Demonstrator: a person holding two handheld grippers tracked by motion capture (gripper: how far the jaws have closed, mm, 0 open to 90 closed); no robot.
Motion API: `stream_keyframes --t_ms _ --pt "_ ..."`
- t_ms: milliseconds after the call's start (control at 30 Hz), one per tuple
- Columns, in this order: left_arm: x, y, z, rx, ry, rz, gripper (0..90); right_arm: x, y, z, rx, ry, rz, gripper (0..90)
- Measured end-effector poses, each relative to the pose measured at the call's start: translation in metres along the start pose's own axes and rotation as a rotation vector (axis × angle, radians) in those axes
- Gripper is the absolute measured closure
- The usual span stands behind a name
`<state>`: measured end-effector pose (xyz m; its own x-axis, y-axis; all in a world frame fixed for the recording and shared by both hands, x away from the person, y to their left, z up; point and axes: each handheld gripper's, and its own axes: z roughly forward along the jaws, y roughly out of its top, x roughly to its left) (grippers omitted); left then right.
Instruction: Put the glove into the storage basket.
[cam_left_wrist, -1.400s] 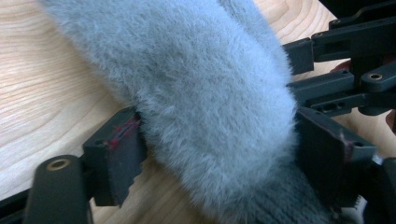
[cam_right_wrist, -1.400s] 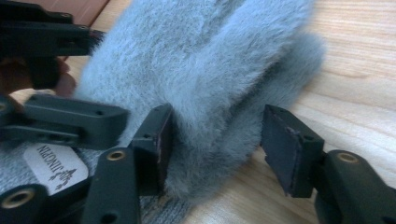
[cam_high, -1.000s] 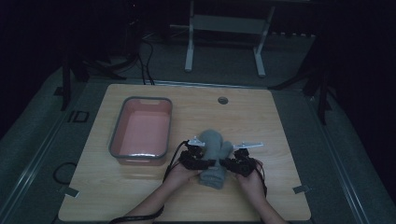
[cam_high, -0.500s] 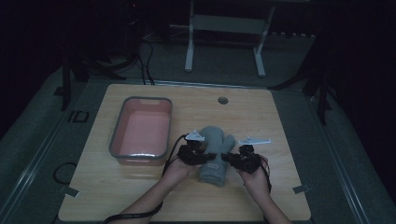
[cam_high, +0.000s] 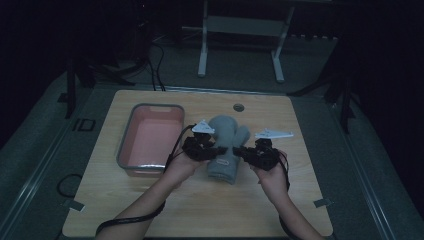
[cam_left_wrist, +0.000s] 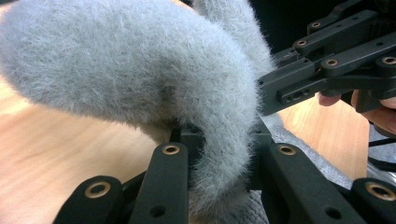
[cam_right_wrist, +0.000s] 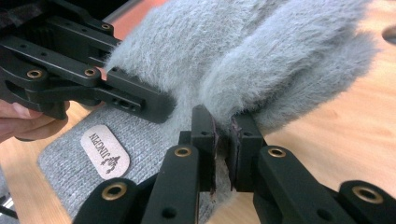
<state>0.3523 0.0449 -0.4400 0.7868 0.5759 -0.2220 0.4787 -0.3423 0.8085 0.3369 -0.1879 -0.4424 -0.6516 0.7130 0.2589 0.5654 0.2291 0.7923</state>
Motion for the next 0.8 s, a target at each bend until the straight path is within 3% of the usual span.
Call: stream_keyframes --t_ms 133,167,233,267,300,400,800 --pt "0.007 0.004 -0.014 -0.011 0.018 0.010 76.9 0.006 0.012 0.005 -0.009 0.015 -0.018 82.5" --pt "0.012 0.006 -0.024 -0.020 0.030 0.012 76.9 0.012 0.022 0.011 -0.015 0.027 -0.028 82.6" --pt "0.012 0.006 -0.024 -0.020 0.030 0.012 76.9 0.014 0.026 0.013 -0.018 0.033 -0.031 82.6" --pt "0.021 0.007 -0.037 -0.028 0.047 0.013 76.9 0.014 0.026 0.013 -0.018 0.033 -0.031 82.6" --pt "0.024 0.007 -0.042 -0.030 0.055 0.015 76.9 0.022 0.037 0.021 -0.019 0.047 -0.042 82.5" --pt "0.034 0.006 -0.057 -0.035 0.073 0.004 76.9 0.031 0.049 0.033 -0.020 0.065 -0.058 82.5" --pt "0.080 -0.015 -0.111 -0.043 0.155 -0.051 76.8 0.071 0.082 0.094 0.006 0.133 -0.094 82.5"
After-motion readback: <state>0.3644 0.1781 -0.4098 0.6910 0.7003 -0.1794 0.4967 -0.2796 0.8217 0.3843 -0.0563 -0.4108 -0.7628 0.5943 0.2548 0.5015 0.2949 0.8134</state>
